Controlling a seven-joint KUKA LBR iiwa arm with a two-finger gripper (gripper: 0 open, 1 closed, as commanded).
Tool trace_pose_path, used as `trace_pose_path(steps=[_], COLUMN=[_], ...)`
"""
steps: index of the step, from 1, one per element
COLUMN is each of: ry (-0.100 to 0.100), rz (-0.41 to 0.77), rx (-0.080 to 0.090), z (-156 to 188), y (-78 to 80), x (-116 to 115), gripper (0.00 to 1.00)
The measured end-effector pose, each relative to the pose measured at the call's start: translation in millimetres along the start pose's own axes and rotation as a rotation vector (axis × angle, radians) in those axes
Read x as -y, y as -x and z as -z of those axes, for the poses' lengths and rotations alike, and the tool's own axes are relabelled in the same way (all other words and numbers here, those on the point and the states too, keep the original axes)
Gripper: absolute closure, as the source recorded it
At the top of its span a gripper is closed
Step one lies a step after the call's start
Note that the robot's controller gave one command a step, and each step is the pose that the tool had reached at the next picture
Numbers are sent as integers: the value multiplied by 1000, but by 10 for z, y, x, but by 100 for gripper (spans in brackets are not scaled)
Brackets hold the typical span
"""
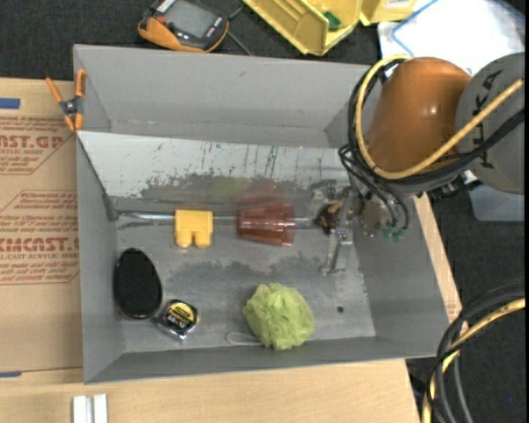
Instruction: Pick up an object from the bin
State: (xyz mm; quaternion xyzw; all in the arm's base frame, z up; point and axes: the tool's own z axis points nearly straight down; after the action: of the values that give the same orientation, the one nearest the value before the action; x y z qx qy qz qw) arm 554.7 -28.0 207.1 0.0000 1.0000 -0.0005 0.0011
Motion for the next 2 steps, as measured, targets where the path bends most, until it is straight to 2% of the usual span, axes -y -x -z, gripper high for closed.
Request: trace_pose_path(steps=[1, 2], ry=[0, -1], rz=[0, 38], rx=[0, 3], z=[0, -10], y=[0, 64], x=[0, -87], gripper=[0, 0])
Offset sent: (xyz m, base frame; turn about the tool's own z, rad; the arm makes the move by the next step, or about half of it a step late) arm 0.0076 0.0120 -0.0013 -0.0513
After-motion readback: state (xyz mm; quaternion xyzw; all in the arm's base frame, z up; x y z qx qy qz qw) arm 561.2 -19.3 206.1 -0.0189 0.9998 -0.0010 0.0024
